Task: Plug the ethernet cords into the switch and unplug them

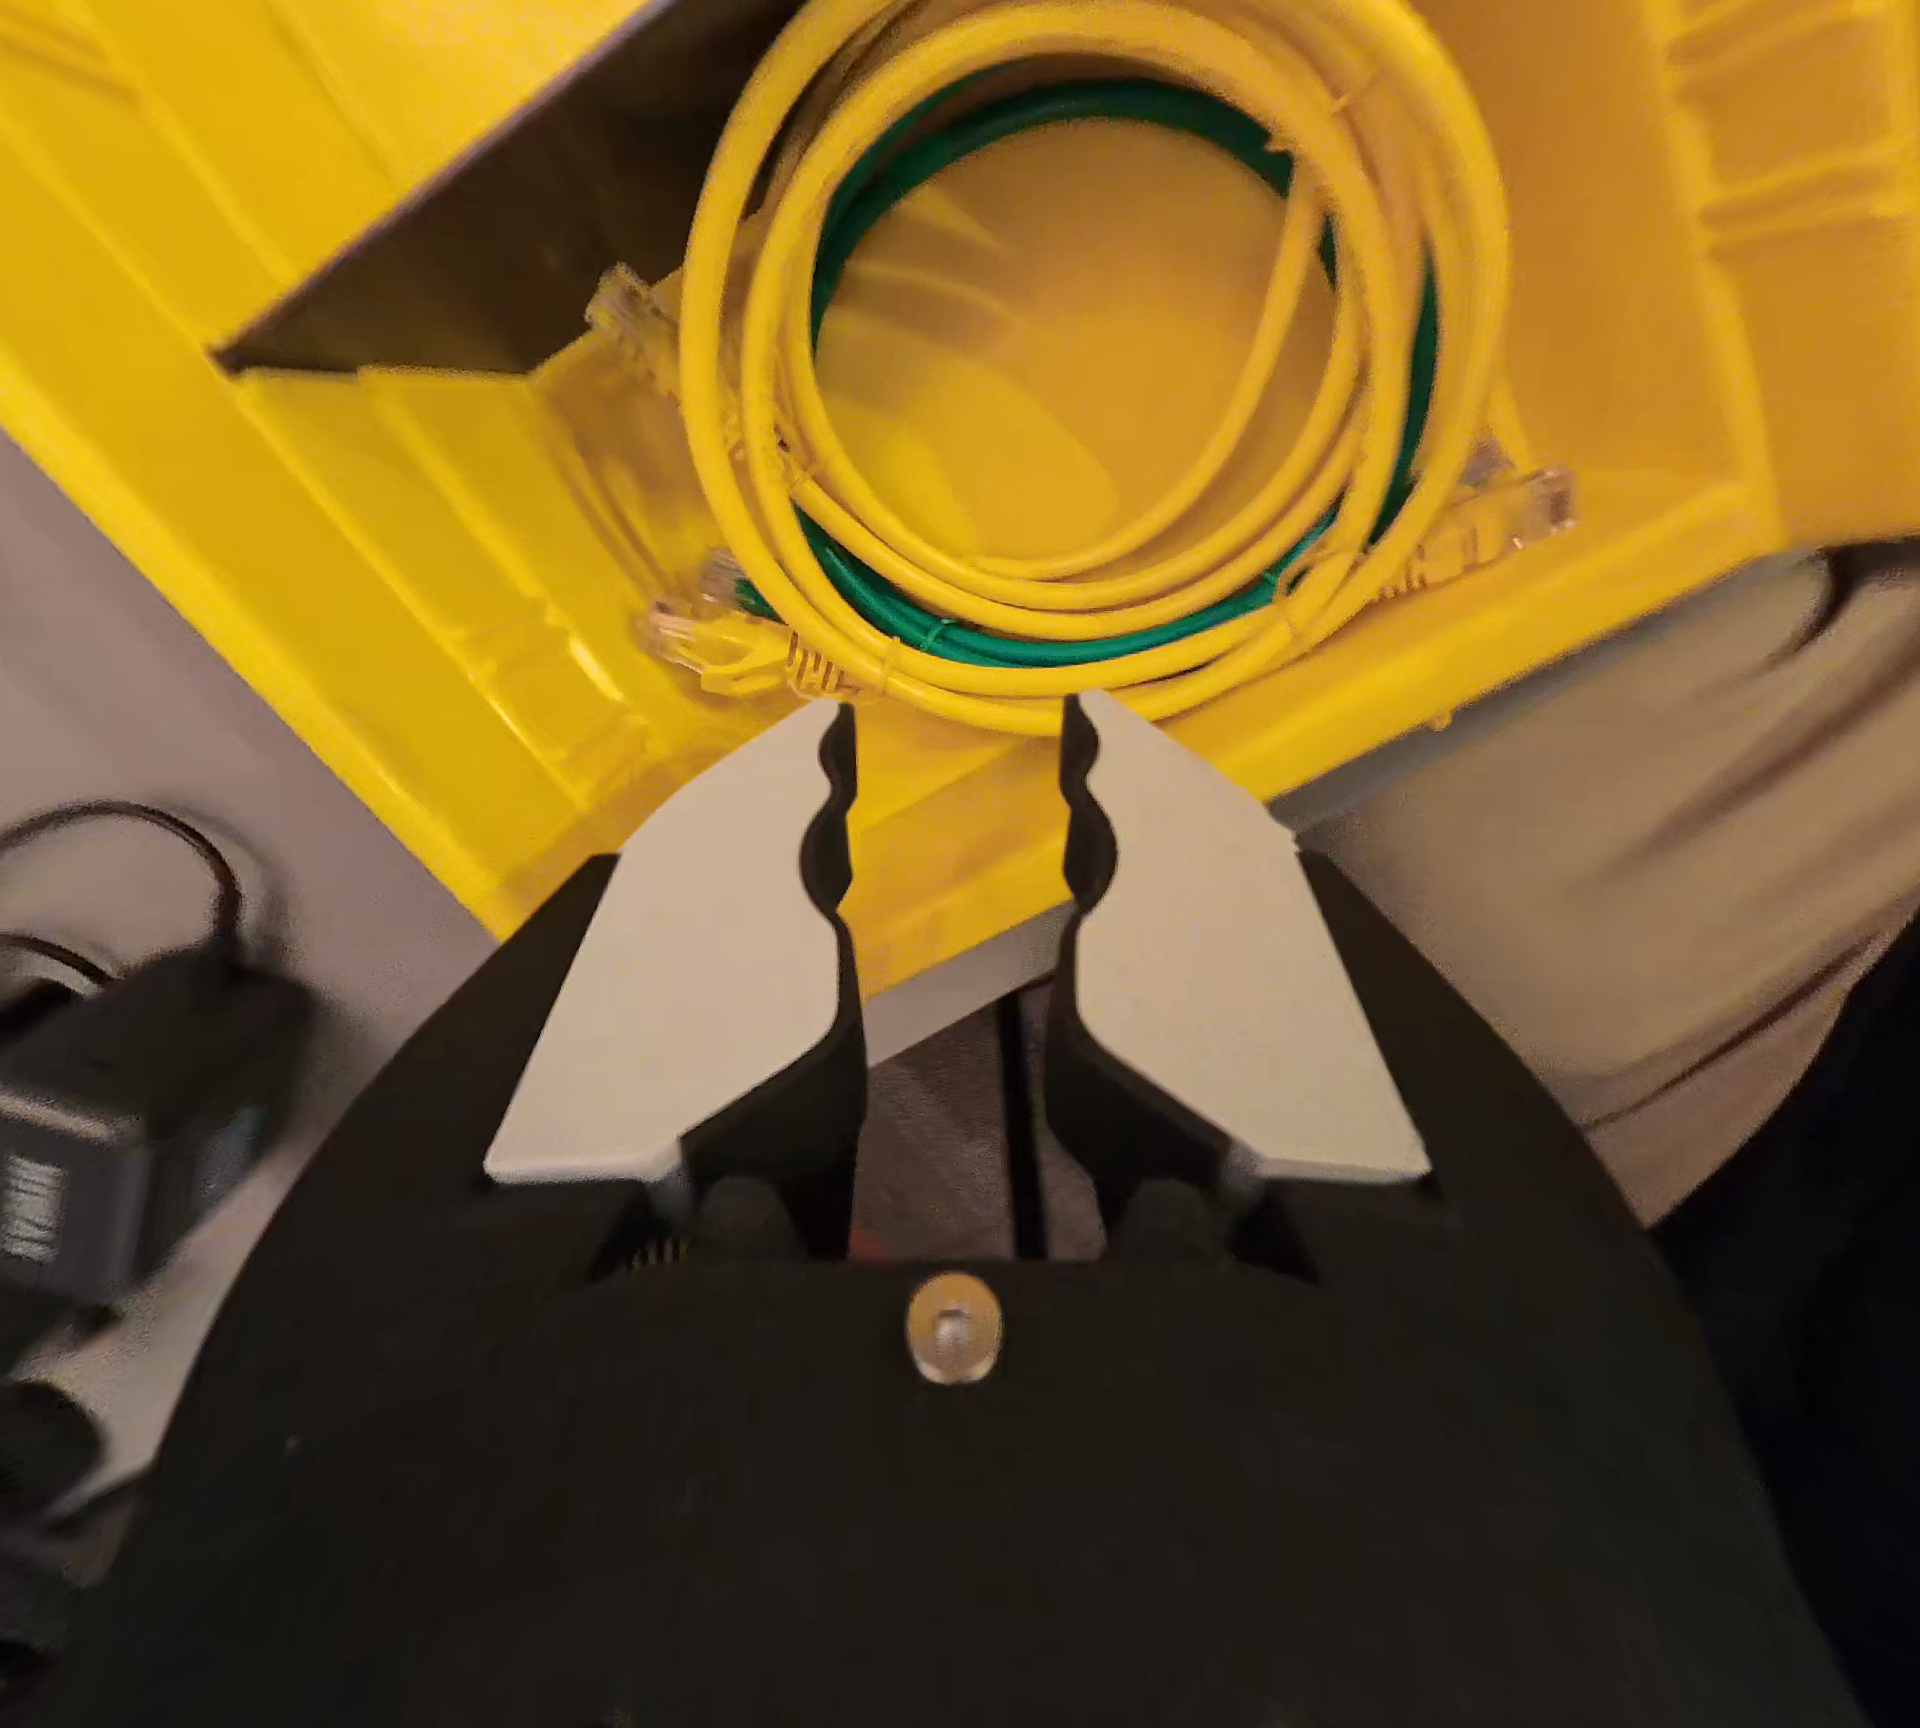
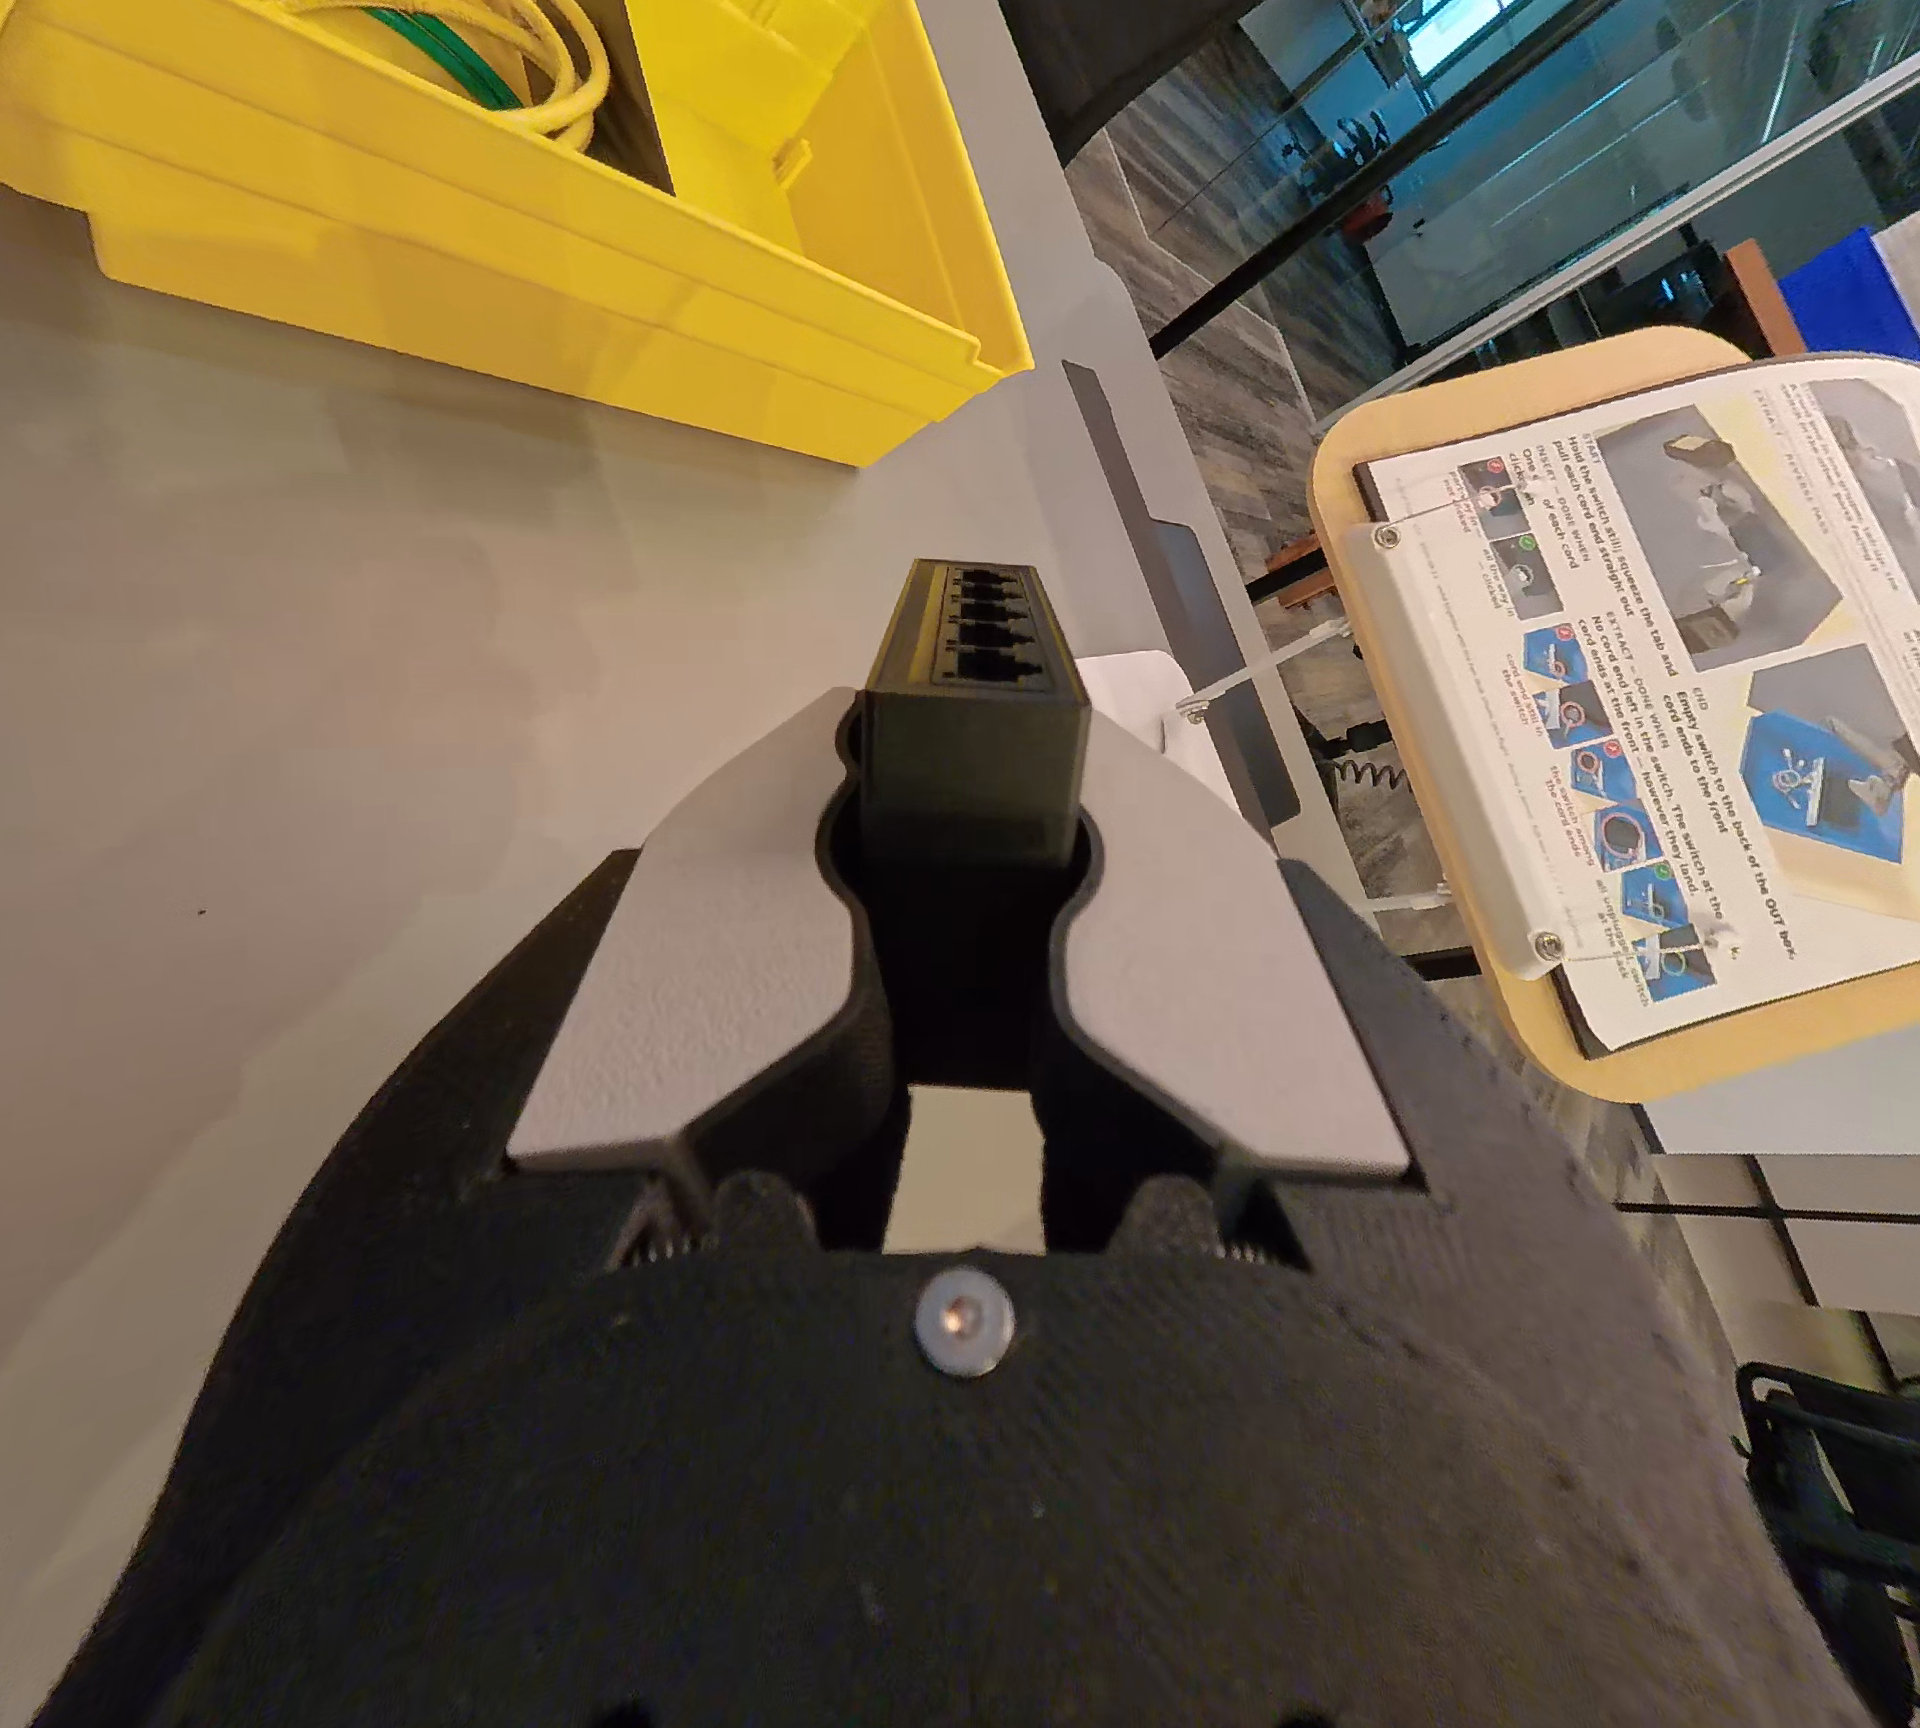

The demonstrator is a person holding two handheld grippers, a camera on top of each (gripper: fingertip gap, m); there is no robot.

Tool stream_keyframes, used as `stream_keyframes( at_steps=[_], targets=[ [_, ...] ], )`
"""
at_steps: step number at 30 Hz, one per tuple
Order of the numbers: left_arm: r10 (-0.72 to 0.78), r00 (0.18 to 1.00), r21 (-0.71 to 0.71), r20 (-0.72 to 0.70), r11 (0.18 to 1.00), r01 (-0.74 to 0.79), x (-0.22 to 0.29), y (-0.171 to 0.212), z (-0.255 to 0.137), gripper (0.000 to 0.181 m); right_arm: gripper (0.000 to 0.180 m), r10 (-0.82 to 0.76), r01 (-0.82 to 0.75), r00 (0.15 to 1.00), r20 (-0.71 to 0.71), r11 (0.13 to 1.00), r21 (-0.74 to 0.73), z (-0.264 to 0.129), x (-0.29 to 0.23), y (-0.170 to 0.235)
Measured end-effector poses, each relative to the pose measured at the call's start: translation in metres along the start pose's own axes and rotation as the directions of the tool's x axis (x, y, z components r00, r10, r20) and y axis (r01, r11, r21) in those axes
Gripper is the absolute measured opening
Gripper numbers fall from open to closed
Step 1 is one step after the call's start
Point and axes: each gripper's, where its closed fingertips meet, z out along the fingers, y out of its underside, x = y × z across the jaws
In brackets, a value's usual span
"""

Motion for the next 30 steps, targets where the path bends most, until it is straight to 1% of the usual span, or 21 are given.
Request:
stream_keyframes(
  at_steps=[2,4,5,6,8,11,14,15,16,18,19,22,24,26,28,29,30],
  targets=[
    [-0.12,0.993,0.021,-0.002,0.993,0.12,-0.002,0.003,0.007,0.042,0.03,0.0,0.0,1.0,0.004,1.0,0.005,0.0,-0.001,-0.002],
    [-0.21,0.977,0.047,0.023,0.977,0.209,-0.008,0.006,0.012,0.042,0.03,0.0,0.0,1.0,0.009,1.0,0.013,0.0,-0.003,-0.005],
    [-0.25,0.968,0.068,0.021,0.966,0.248,-0.007,0.005,0.015,0.044,0.029,-0.002,0.001,1.0,0.011,1.0,0.017,0.0,-0.003,-0.006],
    [-0.268,0.963,0.064,0.029,0.962,0.266,-0.007,0.007,0.018,0.049,0.03,-0.001,0.001,1.0,0.013,1.0,0.02,0.0,-0.004,-0.007],
    [-0.275,0.958,0.056,0.083,0.961,0.271,-0.009,0.008,0.021,0.048,0.029,0.002,-0.003,1.0,0.018,1.0,0.029,0.0,-0.005,-0.009],
    [-0.307,0.944,0.039,0.124,0.952,0.305,-0.015,0.008,0.024,0.048,0.029,0.009,-0.01,1.0,0.022,0.999,0.04,-0.002,-0.005,-0.011],
    [-0.305,0.94,0.006,0.154,0.952,0.307,-0.016,0.007,0.037,0.048,0.029,0.007,-0.007,1.0,0.017,0.999,0.045,-0.005,-0.004,-0.012],
    [-0.32,0.938,0.009,0.134,0.947,0.322,-0.014,0.004,0.038,0.048,0.029,0.011,-0.012,1.0,0.016,0.999,0.049,-0.006,-0.003,-0.013],
    [-0.321,0.937,-0.001,0.138,0.946,0.324,-0.015,0.004,0.038,0.046,0.029,0.015,-0.016,1.0,0.014,0.998,0.055,-0.007,-0.002,-0.014],
    [-0.325,0.934,0.028,0.148,0.946,0.324,-0.02,0.0,0.039,0.024,0.029,0.017,-0.018,1.0,0.009,0.998,0.062,-0.009,0.0,-0.016],
    [-0.339,0.933,0.035,0.123,0.941,0.337,-0.018,-0.002,0.04,0.023,0.03,0.02,-0.021,1.0,0.009,0.998,0.066,-0.01,0.0,-0.017],
    [-0.283,0.946,0.039,0.157,0.959,0.28,-0.019,-0.004,0.04,0.021,0.029,0.026,-0.027,1.0,0.011,0.997,0.073,-0.011,0.001,-0.017],
    [-0.26,0.951,0.094,0.168,0.964,0.247,-0.021,-0.011,0.036,0.019,0.029,0.033,-0.034,0.999,0.013,0.996,0.077,-0.012,0.002,-0.017],
    [-0.206,0.951,0.19,0.232,0.968,0.164,-0.027,-0.024,0.016,0.019,0.03,0.035,-0.035,0.999,0.011,0.996,0.077,-0.012,0.002,-0.017],
    [-0.174,0.936,0.256,0.306,0.962,0.095,-0.031,-0.035,-0.01,0.018,0.03,0.043,-0.044,0.999,0.01,0.996,0.077,-0.013,0.004,-0.015],
    [-0.106,0.93,0.289,0.351,0.957,0.0,-0.03,-0.045,-0.023,0.016,0.03,0.052,-0.053,0.999,0.01,0.996,0.078,-0.013,0.006,-0.014],
    [-0.086,0.911,0.306,0.403,0.951,-0.046,-0.032,-0.05,-0.037,0.013,0.029,0.061,-0.062,0.998,0.01,0.995,0.079,-0.013,0.007,-0.013]
  ],
)
